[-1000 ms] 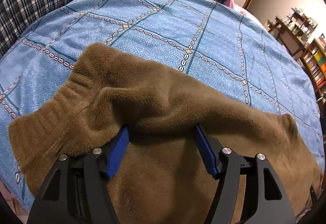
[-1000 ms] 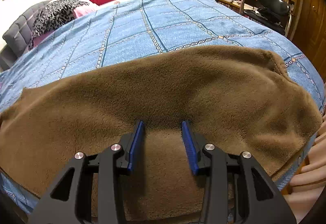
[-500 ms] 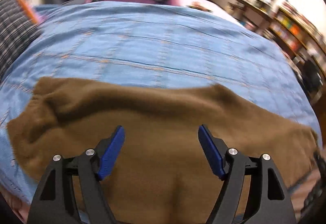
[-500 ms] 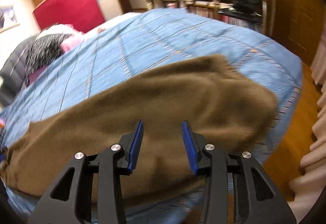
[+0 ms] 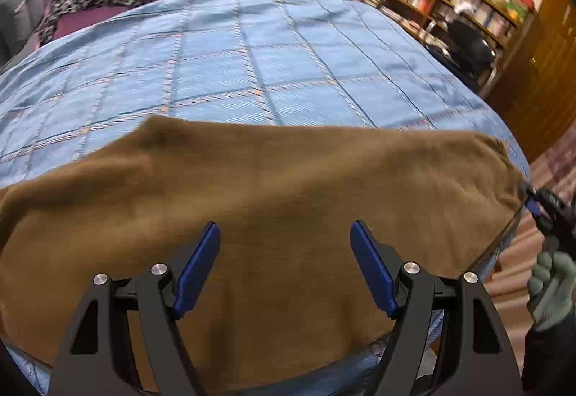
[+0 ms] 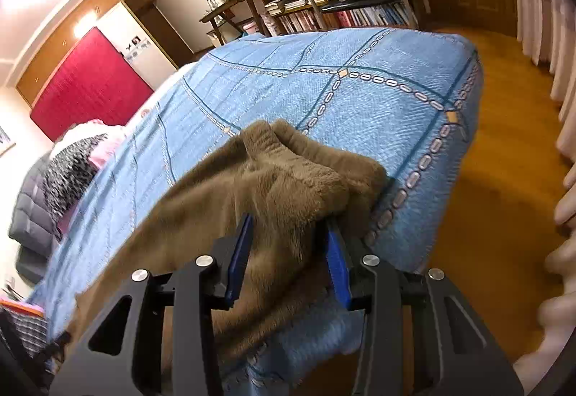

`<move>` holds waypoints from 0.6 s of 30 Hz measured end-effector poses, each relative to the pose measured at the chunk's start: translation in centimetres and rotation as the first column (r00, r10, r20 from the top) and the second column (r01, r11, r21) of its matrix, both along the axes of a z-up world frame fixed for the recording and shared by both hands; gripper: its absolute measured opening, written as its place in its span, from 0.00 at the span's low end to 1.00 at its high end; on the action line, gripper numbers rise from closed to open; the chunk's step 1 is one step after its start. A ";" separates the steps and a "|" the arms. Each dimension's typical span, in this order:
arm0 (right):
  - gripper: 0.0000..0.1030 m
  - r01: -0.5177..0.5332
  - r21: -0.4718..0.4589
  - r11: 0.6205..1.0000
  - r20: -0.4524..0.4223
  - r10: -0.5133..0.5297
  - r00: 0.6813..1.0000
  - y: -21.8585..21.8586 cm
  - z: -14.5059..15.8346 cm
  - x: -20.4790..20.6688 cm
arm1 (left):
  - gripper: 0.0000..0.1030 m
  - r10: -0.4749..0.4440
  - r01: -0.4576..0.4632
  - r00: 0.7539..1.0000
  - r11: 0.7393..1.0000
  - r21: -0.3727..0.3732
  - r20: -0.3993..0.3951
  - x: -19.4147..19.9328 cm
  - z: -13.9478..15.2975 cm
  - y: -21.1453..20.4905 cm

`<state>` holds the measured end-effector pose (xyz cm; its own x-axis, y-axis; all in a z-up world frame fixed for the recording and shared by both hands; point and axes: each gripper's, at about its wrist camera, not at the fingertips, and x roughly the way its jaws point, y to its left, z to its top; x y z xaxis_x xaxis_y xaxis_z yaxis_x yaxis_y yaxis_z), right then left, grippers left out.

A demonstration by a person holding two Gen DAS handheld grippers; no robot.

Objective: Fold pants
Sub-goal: 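Grasp the folded pants edge with the right tool and lift it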

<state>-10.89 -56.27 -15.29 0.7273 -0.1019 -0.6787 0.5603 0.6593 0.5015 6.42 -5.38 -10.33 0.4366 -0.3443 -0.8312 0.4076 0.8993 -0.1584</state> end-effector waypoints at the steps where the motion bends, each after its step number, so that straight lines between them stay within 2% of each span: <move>1: 0.39 0.000 0.016 1.000 0.006 0.000 1.000 -0.4 -0.2 0.2 | 0.72 -0.014 0.014 1.000 1.000 0.004 -0.006 -0.1 -0.4 -0.8; 5: 0.37 -0.008 0.030 1.000 0.036 0.007 0.999 -1.0 -0.1 0.5 | 0.72 -0.064 0.065 0.997 0.997 0.033 -0.039 -0.2 -2.0 -3.4; 6: 0.25 -0.011 0.011 1.000 0.046 0.011 0.999 -0.9 0.2 0.4 | 0.72 -0.076 0.078 0.996 0.996 0.043 -0.043 -0.1 -2.4 -4.0; 7: 0.18 -0.010 -0.017 1.000 0.052 0.011 0.999 -0.8 0.7 0.3 | 0.72 -0.085 0.088 0.995 0.995 0.048 -0.046 -0.3 -2.7 -4.3; 11: 0.16 0.006 -0.149 0.989 0.079 0.005 0.997 0.1 3.0 -0.3 | 0.72 -0.133 0.136 0.990 0.987 0.082 -0.043 -1.1 -3.4 -6.3; 13: 0.16 0.006 -0.202 0.979 0.046 0.003 0.999 0.7 2.9 -0.4 | 0.74 -0.158 0.161 0.987 0.983 0.091 -0.041 -1.3 -3.5 -7.1; 14: 0.16 0.006 -0.206 0.978 0.024 -0.001 1.000 0.7 2.3 -0.3 | 0.75 -0.169 0.172 0.985 0.980 0.097 -0.041 -1.5 -3.7 -7.5; 18: 0.16 0.014 -0.113 0.994 -0.048 -0.019 0.999 -0.4 -1.2 -0.2 | 0.78 -0.217 0.220 0.975 0.965 0.139 -0.036 -2.4 -4.3 -8.9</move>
